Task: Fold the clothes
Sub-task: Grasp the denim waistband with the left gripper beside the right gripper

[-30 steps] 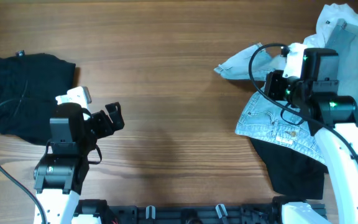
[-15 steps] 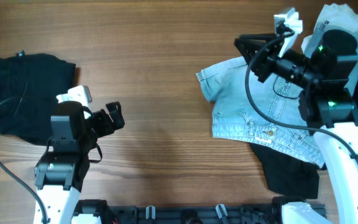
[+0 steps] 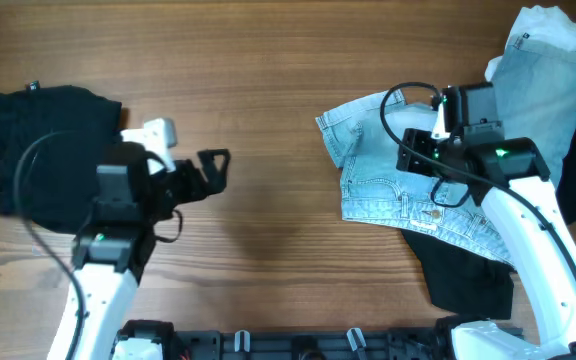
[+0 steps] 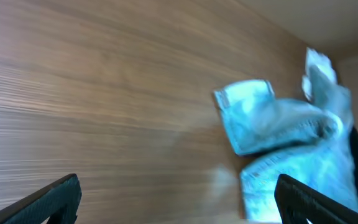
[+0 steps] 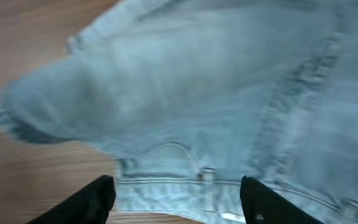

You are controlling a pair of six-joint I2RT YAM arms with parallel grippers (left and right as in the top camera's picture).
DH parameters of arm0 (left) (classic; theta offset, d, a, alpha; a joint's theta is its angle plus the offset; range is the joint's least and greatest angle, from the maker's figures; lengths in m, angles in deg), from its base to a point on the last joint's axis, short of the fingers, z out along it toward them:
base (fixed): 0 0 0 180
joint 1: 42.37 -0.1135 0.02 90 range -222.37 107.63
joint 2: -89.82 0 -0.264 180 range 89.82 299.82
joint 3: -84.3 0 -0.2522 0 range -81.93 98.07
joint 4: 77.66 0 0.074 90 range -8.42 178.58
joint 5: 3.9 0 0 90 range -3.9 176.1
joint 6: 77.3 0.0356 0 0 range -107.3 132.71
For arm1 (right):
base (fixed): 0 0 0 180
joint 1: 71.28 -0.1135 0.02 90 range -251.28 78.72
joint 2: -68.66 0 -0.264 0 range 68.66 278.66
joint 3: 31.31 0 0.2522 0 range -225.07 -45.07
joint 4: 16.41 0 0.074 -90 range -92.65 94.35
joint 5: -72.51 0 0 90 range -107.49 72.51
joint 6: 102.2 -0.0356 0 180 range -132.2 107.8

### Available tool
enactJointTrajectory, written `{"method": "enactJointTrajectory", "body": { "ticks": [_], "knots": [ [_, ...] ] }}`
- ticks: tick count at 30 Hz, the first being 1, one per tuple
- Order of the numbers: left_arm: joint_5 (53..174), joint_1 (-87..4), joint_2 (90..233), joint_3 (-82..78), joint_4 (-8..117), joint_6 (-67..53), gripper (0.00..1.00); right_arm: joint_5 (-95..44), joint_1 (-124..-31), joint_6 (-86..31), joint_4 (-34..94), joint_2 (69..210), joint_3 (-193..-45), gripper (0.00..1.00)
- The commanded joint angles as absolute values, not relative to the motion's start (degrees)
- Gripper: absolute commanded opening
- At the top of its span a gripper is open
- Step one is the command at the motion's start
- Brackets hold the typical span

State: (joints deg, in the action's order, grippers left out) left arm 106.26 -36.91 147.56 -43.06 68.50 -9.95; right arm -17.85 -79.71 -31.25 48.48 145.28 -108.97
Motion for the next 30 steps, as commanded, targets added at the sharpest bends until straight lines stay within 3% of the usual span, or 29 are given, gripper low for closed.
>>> {"method": "enactJointTrajectory", "body": {
  "ticks": [1, 3, 8, 14, 17, 21, 23, 30],
  "knots": [
    [109.04, -28.13, 154.79, -42.28, 71.39, -12.75, 1.00, -11.23, -79.56, -35.82, 50.01, 145.39, -109.30, 0.71],
    [109.06, -20.72, 161.66, -42.28, 76.28, -16.75, 1.00, -9.76, -78.86, -39.31, 50.75, 145.36, -109.30, 0.78],
    [109.02, -6.75, 176.82, -42.28, 92.24, -20.83, 1.00, -13.22, -76.82, -33.21, 51.54, 145.28, -109.30, 0.79],
    [108.08, 1.62, 189.17, -42.28, 107.06, -20.88, 0.96, -13.24, -76.82, -33.41, 52.02, 145.28, -109.30, 0.80],
    [108.17, 3.02, 194.00, -42.28, 110.29, -28.83, 0.93, -13.22, -76.82, -33.39, 52.35, 145.26, -109.32, 0.80],
    [107.97, 4.70, 195.29, -42.28, 114.25, -37.84, 0.71, -13.02, -76.32, -33.41, 52.48, 144.69, -109.39, 0.80],
    [103.58, 5.62, 195.29, -42.28, 115.01, -42.34, 0.48, -13.02, -74.66, -33.39, 52.77, 143.33, -109.37, 0.80],
    [99.05, 5.73, 195.34, -42.28, 115.16, -43.48, 0.04, -13.00, -70.44, -33.15, 53.90, 138.98, -109.37, 0.79]
  ]
}}
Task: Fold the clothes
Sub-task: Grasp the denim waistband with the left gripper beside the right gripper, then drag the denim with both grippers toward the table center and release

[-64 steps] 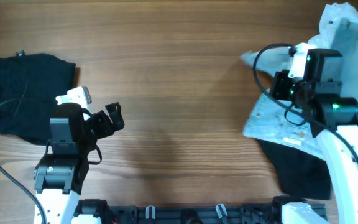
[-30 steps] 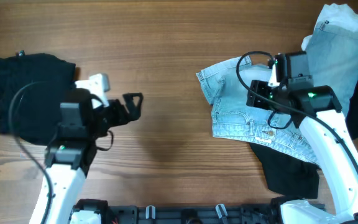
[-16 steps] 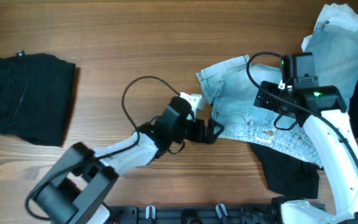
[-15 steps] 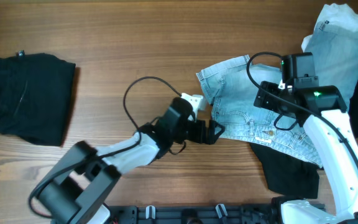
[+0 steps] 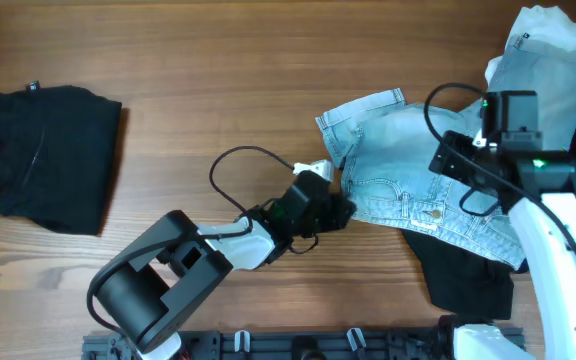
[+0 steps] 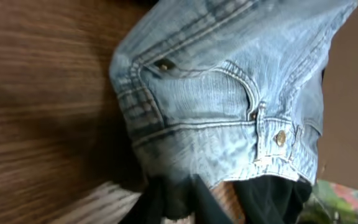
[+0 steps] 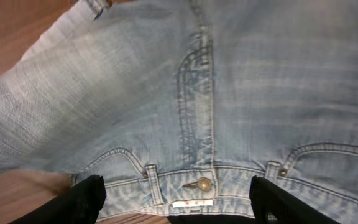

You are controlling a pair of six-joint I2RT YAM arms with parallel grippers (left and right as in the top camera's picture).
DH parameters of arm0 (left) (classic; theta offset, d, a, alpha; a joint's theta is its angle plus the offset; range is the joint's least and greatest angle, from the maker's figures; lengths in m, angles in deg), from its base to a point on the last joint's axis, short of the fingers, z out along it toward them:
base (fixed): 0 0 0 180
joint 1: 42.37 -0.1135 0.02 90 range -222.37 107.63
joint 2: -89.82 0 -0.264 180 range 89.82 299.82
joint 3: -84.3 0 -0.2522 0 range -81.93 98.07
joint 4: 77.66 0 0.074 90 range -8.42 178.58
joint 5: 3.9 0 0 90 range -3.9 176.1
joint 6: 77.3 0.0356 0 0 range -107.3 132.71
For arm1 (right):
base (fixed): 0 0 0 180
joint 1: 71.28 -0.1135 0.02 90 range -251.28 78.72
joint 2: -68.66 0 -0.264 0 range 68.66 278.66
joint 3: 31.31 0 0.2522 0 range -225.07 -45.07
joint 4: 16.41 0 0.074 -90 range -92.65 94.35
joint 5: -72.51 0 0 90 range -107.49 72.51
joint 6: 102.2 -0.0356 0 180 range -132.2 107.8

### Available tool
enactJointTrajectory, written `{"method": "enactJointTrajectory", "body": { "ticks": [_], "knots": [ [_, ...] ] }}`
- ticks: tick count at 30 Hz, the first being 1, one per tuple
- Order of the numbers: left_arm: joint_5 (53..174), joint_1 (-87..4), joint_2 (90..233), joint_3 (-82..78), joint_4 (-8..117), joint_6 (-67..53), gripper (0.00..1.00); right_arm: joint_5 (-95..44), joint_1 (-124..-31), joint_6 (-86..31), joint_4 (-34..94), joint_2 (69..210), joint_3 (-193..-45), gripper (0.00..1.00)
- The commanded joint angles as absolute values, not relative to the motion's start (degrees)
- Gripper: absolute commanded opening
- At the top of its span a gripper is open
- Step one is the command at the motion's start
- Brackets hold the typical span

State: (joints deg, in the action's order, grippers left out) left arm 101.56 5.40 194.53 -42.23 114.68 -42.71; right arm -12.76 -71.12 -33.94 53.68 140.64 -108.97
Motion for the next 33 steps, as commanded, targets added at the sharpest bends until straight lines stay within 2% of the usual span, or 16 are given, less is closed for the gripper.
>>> {"method": "enactJointTrajectory", "body": {
  "ticks": [1, 4, 5, 7, 11, 15, 19, 21, 23, 25, 27, 29, 30, 31, 32, 33],
  "knots": [
    [99.12, 5.60, 195.29, -42.28, 115.16, -43.24, 0.04, -12.98, -70.44, -33.15, 53.90, 138.94, -109.37, 0.79],
    [104.58, 1.84, 191.29, -42.23, 113.44, -35.57, 0.04, -10.40, -70.44, -33.15, 53.97, 138.94, -109.37, 0.79],
    [109.39, -1.86, 186.33, -41.66, 108.54, -33.69, 0.04, -9.02, -70.42, -33.13, 53.99, 138.94, -109.37, 0.80],
    [114.92, -10.93, 174.31, -38.97, 94.38, -31.30, 0.04, -7.82, -70.40, -33.13, 53.55, 138.98, -109.37, 0.79],
    [115.14, -31.21, 152.93, -36.64, 70.31, -25.86, 0.04, -7.82, -70.07, -33.11, 52.90, 140.40, -109.34, 0.80],
    [111.03, -51.25, 143.08, -36.64, 58.21, -17.27, 0.04, -8.10, -70.07, -33.28, 53.01, 143.53, -109.30, 0.80],
    [107.03, -61.74, 147.45, -36.64, 64.85, -15.92, 0.04, -9.61, -70.07, -33.35, 53.14, 146.98, -109.30, 0.80],
    [108.41, -63.49, 154.07, -36.57, 76.54, -16.03, 0.04, -10.14, -70.07, -33.08, 53.60, 149.02, -109.23, 0.79],
    [109.19, -63.49, 157.09, -35.48, 82.42, -16.00, 0.04, -15.38, -70.07, -28.52, 53.36, 150.79, -109.23, 0.71],
    [109.15, -63.75, 159.25, -32.44, 84.65, -15.98, 0.04, -26.03, -70.09, -19.60, 53.07, 153.60, -109.23, 0.54],
    [109.04, -64.56, 160.67, -28.31, 83.73, -16.05, 0.04, -38.16, -70.18, -13.15, 53.51, 157.39, -109.23, 0.47],
    [111.68, -64.50, 160.76, -26.93, 80.08, -16.24, 0.20, -45.15, -70.64, -9.68, 53.49, 161.06, -109.23, 0.47],
    [113.65, -63.80, 160.78, -26.95, 75.47, -16.20, 0.35, -47.01, -71.49, -8.89, 52.96, 163.55, -109.23, 0.47],
    [113.50, -62.88, 161.02, -26.95, 70.93, -15.98, 0.55, -47.20, -72.34, -8.71, 52.42, 165.78, -109.23, 0.47],
    [113.50, -61.90, 161.48, -26.95, 66.14, -15.96, 0.65, -47.20, -73.26, -8.76, 52.00, 167.88, -109.23, 0.47],
    [113.50, -60.96, 162.07, -26.95, 62.38, -15.98, 0.67, -47.20, -74.03, -8.74, 51.50, 169.54, -109.23, 0.47]
  ]
}}
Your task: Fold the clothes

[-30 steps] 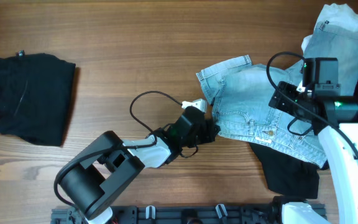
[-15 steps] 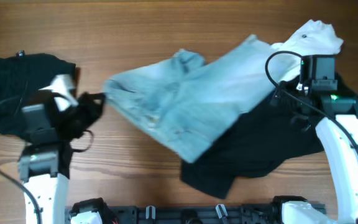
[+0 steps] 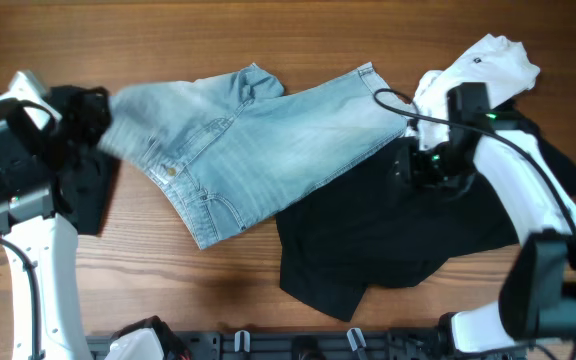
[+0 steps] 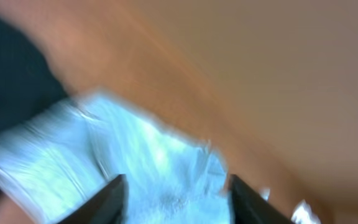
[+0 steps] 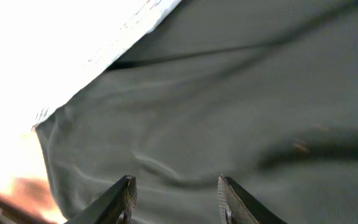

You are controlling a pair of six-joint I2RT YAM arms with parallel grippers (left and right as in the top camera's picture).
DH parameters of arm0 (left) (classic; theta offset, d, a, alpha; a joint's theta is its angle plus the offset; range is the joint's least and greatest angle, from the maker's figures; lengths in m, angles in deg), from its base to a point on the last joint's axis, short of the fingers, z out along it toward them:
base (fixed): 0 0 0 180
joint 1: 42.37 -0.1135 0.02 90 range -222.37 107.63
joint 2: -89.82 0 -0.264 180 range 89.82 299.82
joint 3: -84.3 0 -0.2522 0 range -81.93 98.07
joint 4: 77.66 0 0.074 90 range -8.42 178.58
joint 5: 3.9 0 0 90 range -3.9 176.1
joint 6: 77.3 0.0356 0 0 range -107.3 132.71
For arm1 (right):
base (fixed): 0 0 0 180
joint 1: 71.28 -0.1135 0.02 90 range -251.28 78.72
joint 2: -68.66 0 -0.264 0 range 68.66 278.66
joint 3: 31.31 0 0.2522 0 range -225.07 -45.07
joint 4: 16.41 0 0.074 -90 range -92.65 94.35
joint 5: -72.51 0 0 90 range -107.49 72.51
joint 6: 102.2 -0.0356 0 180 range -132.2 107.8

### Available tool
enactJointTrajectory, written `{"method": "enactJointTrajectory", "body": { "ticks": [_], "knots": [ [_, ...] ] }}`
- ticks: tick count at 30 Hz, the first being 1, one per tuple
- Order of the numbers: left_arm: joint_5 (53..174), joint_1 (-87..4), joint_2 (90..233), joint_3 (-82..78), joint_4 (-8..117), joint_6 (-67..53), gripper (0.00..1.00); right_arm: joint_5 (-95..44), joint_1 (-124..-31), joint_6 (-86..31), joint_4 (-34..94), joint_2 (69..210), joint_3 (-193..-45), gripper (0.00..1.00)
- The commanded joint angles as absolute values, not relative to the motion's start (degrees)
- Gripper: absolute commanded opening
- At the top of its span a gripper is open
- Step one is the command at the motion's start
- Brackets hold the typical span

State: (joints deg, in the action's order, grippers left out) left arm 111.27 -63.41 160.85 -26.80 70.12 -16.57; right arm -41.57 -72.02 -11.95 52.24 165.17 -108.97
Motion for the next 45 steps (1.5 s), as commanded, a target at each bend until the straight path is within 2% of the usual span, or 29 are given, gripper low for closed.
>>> {"method": "enactJointTrajectory", "body": {
  "ticks": [1, 4, 10, 13, 18, 20, 23, 27, 30, 32, 35, 37, 42, 44, 45],
  "knots": [
    [113.50, -60.13, 162.66, -26.95, 59.63, -15.98, 0.68, -47.18, -74.62, -8.71, 51.04, 170.76, -109.23, 0.48],
    [113.50, -54.58, 166.79, -27.24, 52.87, -15.98, 0.66, -46.07, -75.93, -9.94, 47.43, 174.98, -109.21, 0.48],
    [113.04, -41.11, 180.82, -28.42, 53.53, -15.98, 0.67, -18.33, -72.63, -23.49, 46.78, 177.21, -109.19, 0.48],
    [113.04, -35.80, 188.82, -28.42, 53.79, -15.98, 0.67, -7.47, -63.40, -29.91, 48.09, 177.21, -109.19, 0.50],
    [106.35, -31.56, 194.64, -28.44, 45.59, -15.96, 0.67, -0.39, -43.32, -39.09, 51.02, 177.06, -110.61, 0.67],
    [102.50, -31.34, 194.64, -28.48, 38.86, -15.96, 0.66, -1.94, -37.37, -42.57, 52.53, 175.83, -112.67, 0.74],
    [99.90, -31.34, 194.64, -29.88, 32.37, -15.98, 0.67, -7.73, -35.71, -40.43, 51.67, 171.81, -115.18, 0.78],
    [99.93, -31.34, 194.64, -38.65, 29.00, -15.68, 0.71, -40.08, -43.01, -20.34, 42.78, 161.54, -116.01, 0.80],
    [99.47, -31.34, 194.62, -40.72, 29.49, -14.52, 0.71, -51.47, -54.35, -13.50, 41.23, 160.47, -116.01, 0.80],
    [99.49, -31.34, 194.62, -40.72, 30.82, -14.71, 0.71, -51.42, -64.26, -11.29, 39.35, 161.60, -116.01, 0.82],
    [99.49, -31.34, 194.62, -40.70, 33.20, -14.71, 0.71, -45.17, -81.52, -10.88, 29.01, 165.43, -116.01, 0.93],
    [99.49, -31.34, 194.62, -40.70, 33.49, -14.71, 0.72, -42.48, -88.67, -11.69, 21.60, 169.04, -116.01, 0.94],
    [99.49, -31.34, 194.62, -40.72, 33.57, -14.71, 0.74, -41.89, -97.50, -12.84, 7.89, 180.88, -116.01, 0.93],
    [99.51, -31.34, 194.62, -40.72, 33.68, -14.71, 0.74, -41.92, -99.21, -13.87, 4.59, 184.60, -116.01, 0.90],
    [99.51, -31.34, 194.62, -40.72, 33.68, -14.69, 0.75, -41.89, -99.99, -13.89, 3.78, 186.22, -116.01, 0.85]
  ]
}}
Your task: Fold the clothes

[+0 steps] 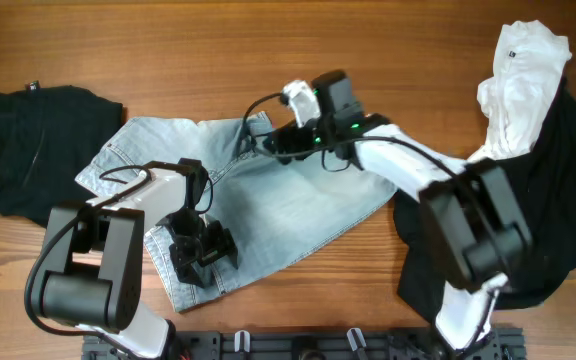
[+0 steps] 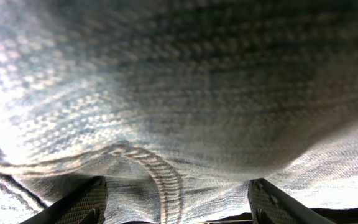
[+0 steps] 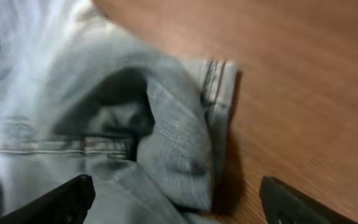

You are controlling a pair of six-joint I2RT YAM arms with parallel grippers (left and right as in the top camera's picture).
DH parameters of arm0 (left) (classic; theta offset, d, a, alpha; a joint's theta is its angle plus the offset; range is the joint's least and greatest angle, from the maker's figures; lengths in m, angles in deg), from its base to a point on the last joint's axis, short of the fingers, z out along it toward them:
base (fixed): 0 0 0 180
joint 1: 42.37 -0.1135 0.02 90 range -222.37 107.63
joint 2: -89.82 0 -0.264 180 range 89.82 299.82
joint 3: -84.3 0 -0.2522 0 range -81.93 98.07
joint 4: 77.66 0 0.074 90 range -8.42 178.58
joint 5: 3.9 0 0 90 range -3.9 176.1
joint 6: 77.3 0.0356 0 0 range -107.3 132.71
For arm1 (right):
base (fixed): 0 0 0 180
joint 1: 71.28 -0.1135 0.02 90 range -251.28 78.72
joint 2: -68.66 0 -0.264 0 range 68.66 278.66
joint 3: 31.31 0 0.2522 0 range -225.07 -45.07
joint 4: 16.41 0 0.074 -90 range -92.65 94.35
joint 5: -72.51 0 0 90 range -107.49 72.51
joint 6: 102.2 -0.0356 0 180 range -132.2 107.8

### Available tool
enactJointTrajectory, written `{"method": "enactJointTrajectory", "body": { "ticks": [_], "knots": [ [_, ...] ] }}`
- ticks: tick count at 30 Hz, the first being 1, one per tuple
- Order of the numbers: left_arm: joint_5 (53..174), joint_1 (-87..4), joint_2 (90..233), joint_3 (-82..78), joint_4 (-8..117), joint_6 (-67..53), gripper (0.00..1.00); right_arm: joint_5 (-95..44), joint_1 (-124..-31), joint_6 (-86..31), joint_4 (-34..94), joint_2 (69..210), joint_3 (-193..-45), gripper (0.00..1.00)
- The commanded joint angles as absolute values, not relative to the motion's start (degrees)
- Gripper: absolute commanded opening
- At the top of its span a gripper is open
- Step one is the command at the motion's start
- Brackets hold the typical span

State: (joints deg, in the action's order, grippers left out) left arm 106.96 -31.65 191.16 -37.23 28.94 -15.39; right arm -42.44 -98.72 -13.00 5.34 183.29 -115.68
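Light blue denim shorts (image 1: 288, 205) lie spread across the middle of the table. My left gripper (image 1: 203, 258) is down on their lower left part, near the waistband. In the left wrist view denim (image 2: 179, 93) fills the frame and the left gripper (image 2: 178, 202) stands open, a seam between its fingers. My right gripper (image 1: 273, 143) hovers at the shorts' upper edge. It is open (image 3: 179, 205) over a folded-over hem (image 3: 173, 149), with nothing held.
A folded black garment (image 1: 38, 150) lies at the far left. A white garment (image 1: 523, 70) sits at the back right on top of a large black garment (image 1: 538, 200). Bare wooden table (image 1: 168, 50) runs along the back.
The left gripper has gone from the far left by the black pile to the shorts' lower left. The right gripper has left the black garment and is at the shorts' upper edge. The shorts lie flatter.
The shorts first lay on the pile at the right, under my right gripper, with the left gripper open mid-table. Then the left gripper was at their waistband. Then they were stretched toward the far left, off the black garment. Now they lie mid-table under both open grippers.
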Motion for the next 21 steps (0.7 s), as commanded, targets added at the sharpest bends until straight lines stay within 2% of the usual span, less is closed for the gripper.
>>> {"method": "enactJointTrajectory", "body": {
  "ticks": [1, 2, 3, 4, 5, 8, 11, 16, 17, 19, 20, 21],
  "knots": [
    [99.51, -31.34, 194.62, -40.72, 33.68, -14.71, 0.75, -41.83, -100.30, -13.89, 3.74, 186.85, -116.01, 0.78],
    [99.51, -31.34, 194.62, -40.72, 33.68, -14.71, 0.75, -40.87, -100.36, -14.18, 3.81, 187.33, -116.01, 0.64],
    [99.51, -31.34, 194.62, -40.72, 33.70, -14.71, 0.75, -39.07, -100.36, -15.01, 3.78, 187.33, -116.01, 0.29],
    [99.51, -31.34, 194.62, -40.72, 33.70, -14.71, 0.75, -38.02, -100.34, -15.38, 3.33, 187.18, -116.01, 0.10],
    [99.51, -31.34, 194.62, -40.70, 33.70, -14.71, 0.75, -37.85, -100.21, -15.36, 2.56, 187.09, -116.05, 0.04],
    [99.53, -31.34, 194.62, -40.68, 33.73, -14.71, 0.75, -34.59, -99.66, -16.87, 3.02, 185.98, -117.06, 0.04],
    [99.58, -31.34, 194.62, -40.20, 33.68, -14.69, 0.74, -14.20, -97.65, -16.63, 7.76, 178.74, -123.24, 0.04],
    [99.58, -31.34, 194.62, -39.94, 33.62, -14.69, 0.74, 1.32, -96.43, -8.54, 7.70, 168.51, -133.15, 0.05],
    [99.75, -31.34, 194.62, -39.91, 33.66, -14.69, 0.74, 1.58, -96.43, -6.59, 10.49, 167.86, -133.12, 0.28],
    [99.75, -31.34, 194.62, -39.91, 33.66, -14.69, 0.74, 1.58, -96.43, -6.59, 18.93, 168.60, -132.75, 0.59],
    [99.75, -31.34, 194.62, -39.91, 33.66, -14.69, 0.74, 1.86, -96.36, -6.75, 26.19, 169.65, -131.99, 0.68],
    [99.75, -31.34, 194.62, -39.91, 33.66, -14.69, 0.74, 3.26, -96.25, -8.25, 30.30, 170.48, -131.20, 0.68]
  ]
}}
